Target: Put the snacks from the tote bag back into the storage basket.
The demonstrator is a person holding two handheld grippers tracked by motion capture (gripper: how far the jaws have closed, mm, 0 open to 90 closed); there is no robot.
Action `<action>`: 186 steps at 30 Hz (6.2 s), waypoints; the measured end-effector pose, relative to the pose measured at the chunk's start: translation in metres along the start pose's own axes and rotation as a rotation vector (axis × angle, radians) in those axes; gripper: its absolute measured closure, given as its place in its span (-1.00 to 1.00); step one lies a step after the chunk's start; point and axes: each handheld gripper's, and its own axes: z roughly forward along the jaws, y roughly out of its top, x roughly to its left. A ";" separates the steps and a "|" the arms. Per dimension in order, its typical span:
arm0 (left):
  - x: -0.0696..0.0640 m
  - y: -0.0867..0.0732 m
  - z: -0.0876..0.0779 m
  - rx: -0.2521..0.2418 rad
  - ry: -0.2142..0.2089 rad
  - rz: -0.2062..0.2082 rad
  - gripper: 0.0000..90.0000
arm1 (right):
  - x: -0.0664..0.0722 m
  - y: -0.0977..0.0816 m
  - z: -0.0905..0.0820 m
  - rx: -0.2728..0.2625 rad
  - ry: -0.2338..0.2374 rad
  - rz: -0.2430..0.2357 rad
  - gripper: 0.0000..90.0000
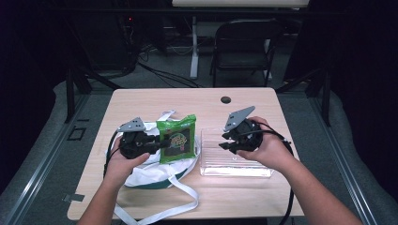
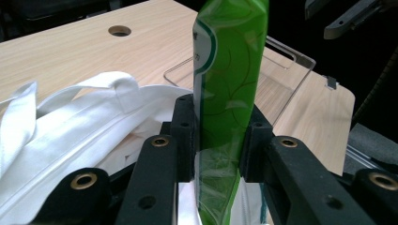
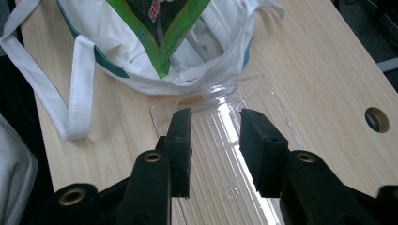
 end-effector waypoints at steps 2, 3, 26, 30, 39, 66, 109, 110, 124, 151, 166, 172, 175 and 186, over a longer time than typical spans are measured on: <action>-0.001 0.000 0.000 -0.002 -0.002 0.001 0.61 | 0.001 0.005 -0.001 0.002 0.000 -0.015 0.41; -0.002 0.001 0.001 -0.002 -0.003 0.001 0.61 | 0.001 0.007 -0.003 0.007 0.001 -0.032 0.40; -0.012 0.003 0.007 0.005 -0.049 0.035 0.61 | -0.002 0.057 -0.023 0.025 0.033 -0.198 0.19; -0.014 0.004 0.008 0.009 -0.055 0.038 0.61 | -0.003 0.065 -0.024 0.039 0.034 -0.217 0.18; -0.017 0.005 0.009 0.007 -0.060 0.050 0.61 | -0.005 0.080 -0.023 0.058 0.031 -0.248 0.12; -0.025 0.006 0.013 0.012 -0.076 0.079 0.61 | 0.002 0.101 -0.009 0.096 0.051 -0.314 -0.01; -0.039 0.009 0.022 0.019 -0.109 0.144 0.61 | 0.021 0.113 0.029 0.208 0.165 -0.381 0.12; -0.039 0.009 0.022 0.019 -0.109 0.145 0.61 | 0.021 0.113 0.030 0.212 0.168 -0.384 0.14; -0.041 0.009 0.022 0.017 -0.113 0.158 0.61 | 0.022 0.114 0.035 0.243 0.207 -0.371 0.30; -0.042 0.009 0.024 0.021 -0.117 0.162 0.58 | 0.021 0.112 0.034 0.273 0.248 -0.374 0.66; -0.038 0.008 0.024 -0.006 -0.131 0.097 0.37 | 0.019 0.111 0.029 0.267 0.238 -0.370 0.66; -0.036 0.007 0.023 -0.005 -0.119 0.086 0.31 | 0.017 0.110 0.028 0.269 0.230 -0.364 0.66; -0.035 0.007 0.023 -0.008 -0.123 0.082 0.29 | 0.016 0.109 0.028 0.271 0.226 -0.365 0.66; -0.034 0.007 0.023 -0.017 -0.114 0.080 0.22 | 0.012 0.106 0.024 0.282 0.210 -0.364 0.66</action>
